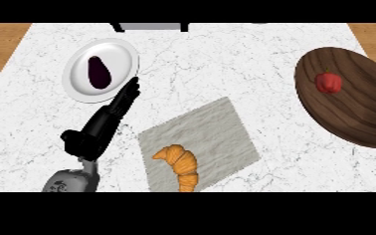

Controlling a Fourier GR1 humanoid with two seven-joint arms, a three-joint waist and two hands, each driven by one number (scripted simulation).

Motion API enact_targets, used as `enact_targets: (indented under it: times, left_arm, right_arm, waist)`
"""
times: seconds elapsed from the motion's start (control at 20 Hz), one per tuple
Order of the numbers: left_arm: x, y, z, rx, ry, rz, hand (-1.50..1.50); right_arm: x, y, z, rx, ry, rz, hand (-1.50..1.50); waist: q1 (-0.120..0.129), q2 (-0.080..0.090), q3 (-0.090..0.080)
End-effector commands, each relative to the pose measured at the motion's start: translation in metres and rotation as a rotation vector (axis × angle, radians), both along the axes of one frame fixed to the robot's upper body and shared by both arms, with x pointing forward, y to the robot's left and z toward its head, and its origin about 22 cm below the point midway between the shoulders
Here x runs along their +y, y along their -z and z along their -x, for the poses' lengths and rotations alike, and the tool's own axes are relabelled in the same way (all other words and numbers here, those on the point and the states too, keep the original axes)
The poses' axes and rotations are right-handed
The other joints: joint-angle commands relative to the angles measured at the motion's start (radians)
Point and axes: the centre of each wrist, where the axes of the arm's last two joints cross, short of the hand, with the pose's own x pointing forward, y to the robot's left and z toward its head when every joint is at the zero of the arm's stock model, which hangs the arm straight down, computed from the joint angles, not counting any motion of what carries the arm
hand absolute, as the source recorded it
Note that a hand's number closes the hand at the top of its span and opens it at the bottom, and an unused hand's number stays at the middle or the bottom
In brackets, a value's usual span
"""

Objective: Pick the bell pepper from the placemat and place it in the bowl

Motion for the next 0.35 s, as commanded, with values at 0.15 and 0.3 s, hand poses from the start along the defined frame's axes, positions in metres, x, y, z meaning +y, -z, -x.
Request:
enact_targets:
  times: [0.15,0.3]
  left_arm:
    - [0.004,0.005,0.005,0.016,0.01,-0.01,0.0]
    - [0.005,0.007,-0.003,0.013,0.007,-0.003,0.0]
  right_arm:
    - [-0.053,0.012,0.086,-0.028,-0.011,-0.036,-1.5]
    - [-0.063,0.006,0.107,-0.034,-0.047,-0.053,-1.5]
  waist:
    - [0.014,0.004,0.002]
    - [0.01,0.002,0.001]
